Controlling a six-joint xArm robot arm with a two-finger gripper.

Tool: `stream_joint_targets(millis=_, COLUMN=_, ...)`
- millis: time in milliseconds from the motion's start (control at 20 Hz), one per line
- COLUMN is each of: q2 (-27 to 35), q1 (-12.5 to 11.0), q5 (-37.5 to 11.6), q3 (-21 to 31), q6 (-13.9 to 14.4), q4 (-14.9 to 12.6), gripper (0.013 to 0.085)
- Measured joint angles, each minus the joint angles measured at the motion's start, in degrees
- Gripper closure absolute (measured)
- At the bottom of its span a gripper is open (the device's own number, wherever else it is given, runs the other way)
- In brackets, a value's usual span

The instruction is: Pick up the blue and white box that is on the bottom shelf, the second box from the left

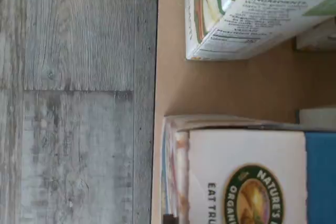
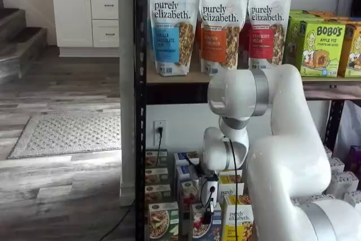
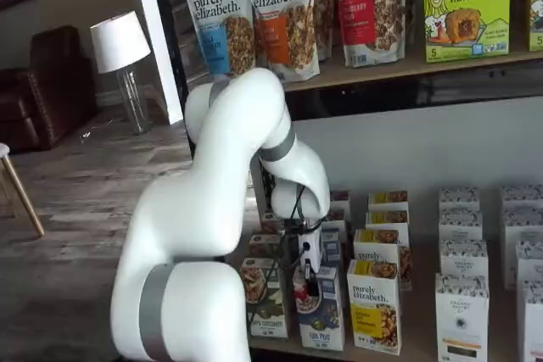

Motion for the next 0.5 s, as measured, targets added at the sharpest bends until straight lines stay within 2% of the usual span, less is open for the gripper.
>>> stream_joint_targets(millis=150, q2=0.05, q1=0.06, q5=0.24, q3=-0.09, q6=-0.01, q4=0.09, gripper=0.0490)
stream_joint_targets(millis=200, q2=0.06, q1=0.07, q5=0.31, q3=-0.12, q6=-0.02, q4=0.11, gripper=0.0490)
stream_joint_targets(millis=250, q2=0.08, q1=0.08, q5=0.36, q3=-0.15, q6=0.03, q4=0.07, gripper=0.0530)
stream_joint_targets(millis=350, q2=0.13, q1=0.13, q5=0.14, q3=-0.12, q6=0.82, q4=-0.79, gripper=0.0530)
stream_joint_targets(millis=500, q2=0.17, q1=0.21, q5=0.72, q3=-0.32, q6=0.84, q4=-0.69, gripper=0.0530)
